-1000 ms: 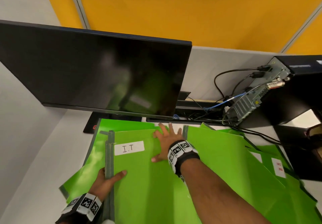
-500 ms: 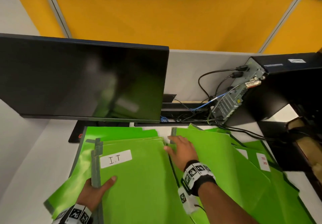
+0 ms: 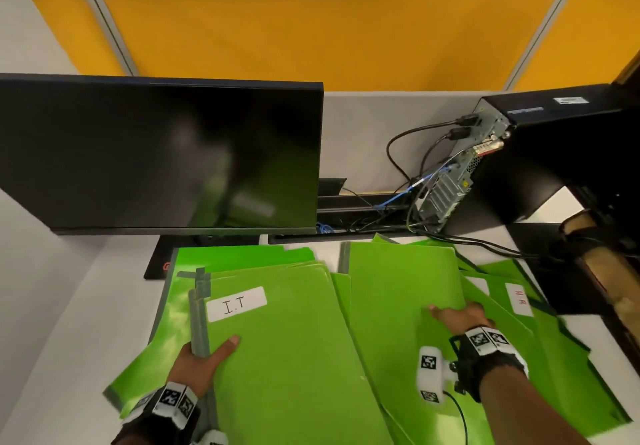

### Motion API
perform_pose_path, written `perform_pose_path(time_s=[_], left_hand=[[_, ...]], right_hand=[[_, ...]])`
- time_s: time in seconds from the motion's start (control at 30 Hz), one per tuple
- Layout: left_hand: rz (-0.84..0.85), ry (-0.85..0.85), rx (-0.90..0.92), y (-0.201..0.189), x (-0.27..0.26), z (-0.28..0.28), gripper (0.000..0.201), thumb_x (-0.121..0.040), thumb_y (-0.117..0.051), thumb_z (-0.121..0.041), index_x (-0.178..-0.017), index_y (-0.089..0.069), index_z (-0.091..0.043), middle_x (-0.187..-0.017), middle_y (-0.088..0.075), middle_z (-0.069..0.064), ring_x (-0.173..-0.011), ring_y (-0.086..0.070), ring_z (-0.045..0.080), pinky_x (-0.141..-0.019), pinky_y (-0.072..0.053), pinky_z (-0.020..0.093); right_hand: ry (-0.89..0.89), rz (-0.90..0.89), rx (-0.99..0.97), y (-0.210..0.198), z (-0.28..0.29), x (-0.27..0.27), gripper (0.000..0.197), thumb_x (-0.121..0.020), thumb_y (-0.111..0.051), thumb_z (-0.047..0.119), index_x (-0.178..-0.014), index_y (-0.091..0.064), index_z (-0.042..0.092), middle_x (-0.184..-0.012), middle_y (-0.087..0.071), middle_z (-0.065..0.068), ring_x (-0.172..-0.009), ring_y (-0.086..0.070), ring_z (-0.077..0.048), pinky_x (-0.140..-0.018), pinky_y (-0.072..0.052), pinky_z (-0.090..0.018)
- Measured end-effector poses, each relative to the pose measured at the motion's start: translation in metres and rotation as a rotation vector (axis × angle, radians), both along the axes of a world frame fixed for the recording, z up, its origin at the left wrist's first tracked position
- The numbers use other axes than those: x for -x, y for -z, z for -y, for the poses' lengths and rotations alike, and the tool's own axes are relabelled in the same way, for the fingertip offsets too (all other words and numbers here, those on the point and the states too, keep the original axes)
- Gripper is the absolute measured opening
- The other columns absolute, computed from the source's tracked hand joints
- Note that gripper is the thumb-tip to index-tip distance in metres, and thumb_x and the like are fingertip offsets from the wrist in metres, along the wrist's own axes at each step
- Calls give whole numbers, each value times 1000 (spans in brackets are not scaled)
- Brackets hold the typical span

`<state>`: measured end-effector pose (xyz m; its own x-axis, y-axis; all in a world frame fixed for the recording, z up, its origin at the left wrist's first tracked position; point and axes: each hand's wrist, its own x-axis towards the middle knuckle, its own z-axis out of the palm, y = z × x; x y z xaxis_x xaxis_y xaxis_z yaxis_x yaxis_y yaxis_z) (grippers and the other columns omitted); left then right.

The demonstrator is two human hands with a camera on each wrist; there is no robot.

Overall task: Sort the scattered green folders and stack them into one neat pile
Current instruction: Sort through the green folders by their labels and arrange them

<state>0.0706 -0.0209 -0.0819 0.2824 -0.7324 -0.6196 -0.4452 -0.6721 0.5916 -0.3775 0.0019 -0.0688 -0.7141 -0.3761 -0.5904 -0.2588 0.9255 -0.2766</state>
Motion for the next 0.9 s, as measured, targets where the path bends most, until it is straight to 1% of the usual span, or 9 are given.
perform_pose_path(time_s=[0.13, 0.23, 0.37, 0.43, 0.6, 0.67, 0.7, 0.8, 0.9], left_hand=[[32, 11, -21, -2, 2, 0, 97, -67, -74, -52, -137, -35, 2, -129, -52, 23, -112, -52, 37, -93, -43, 42], [30, 14, -31, -3, 2, 0, 101, -64, -73, -57, -138, -35, 0, -130, -51, 23, -113, -52, 37, -93, -43, 43], [2, 0, -32, -6, 1, 0, 101, -66, -70, -59, -139, -33, -1, -136, -47, 24, -119, -49, 38, -99, -40, 45], [-7, -1, -40, -7, 1, -1, 102, -67, -66, -63, -141, -31, -1, -139, -44, 25, -122, -47, 39, -101, -39, 47], [-7, -24, -42, -7, 3, -1, 104, -65, -68, -64, -141, -32, -2, -139, -45, 24, -121, -48, 38, -100, -39, 46], [-6, -26, -40, -8, 4, -2, 103, -65, -68, -64, -139, -34, -1, -137, -46, 24, -119, -50, 37, -98, -41, 44], [-6, -22, -41, -9, 4, -3, 102, -66, -67, -64, -139, -35, -1, -136, -47, 24, -119, -50, 37, -97, -41, 44], [-12, 9, -41, -12, 3, -3, 95, -73, -62, -61, -139, -33, 1, -138, -45, 25, -121, -48, 37, -98, -40, 43], [-28, 60, -41, -12, -1, -3, 86, -82, -53, -59, -140, -32, 1, -140, -43, 25, -125, -46, 37, -102, -38, 42]], right_hand=[[-22, 42, 133, -11, 0, -2, 63, -78, -70, 30, -127, -48, -3, -129, -55, -21, -112, -55, -37, -93, -46, -38], [-89, 3, 309, -23, -7, -2, 34, -86, -63, 14, -116, -55, 1, -109, -62, -13, -100, -58, -32, -85, -42, -30], [-174, 62, 546, -47, -18, -8, 33, -87, -62, 7, -119, -53, 8, -113, -63, -15, -95, -58, -26, -91, -47, -42], [-224, 60, 621, -62, -21, -14, 37, -86, -62, 4, -121, -51, 8, -114, -63, -11, -96, -58, -23, -91, -47, -40], [-457, -164, 832, -124, -29, -16, 37, -83, -65, 5, -118, -54, 10, -108, -65, -7, -97, -61, -14, -83, -43, -24], [-530, -162, 961, -159, -38, -14, 30, -82, -66, 4, -102, -55, 24, -95, -68, 12, -85, -61, 11, -74, -44, -8], [-575, -134, 1031, -176, -43, -16, 31, -81, -66, 4, -94, -54, 30, -88, -67, 19, -78, -58, 16, -70, -43, -3], [-723, -11, 1190, -206, -56, -25, 28, -74, -68, 6, -75, -59, 32, -83, -69, 20, -74, -63, 5, -71, -50, -15], [-944, 64, 1216, -188, -58, -41, 48, -67, -67, -21, -71, -64, 26, -95, -72, 18, -98, -67, -8, -92, -51, -28]])
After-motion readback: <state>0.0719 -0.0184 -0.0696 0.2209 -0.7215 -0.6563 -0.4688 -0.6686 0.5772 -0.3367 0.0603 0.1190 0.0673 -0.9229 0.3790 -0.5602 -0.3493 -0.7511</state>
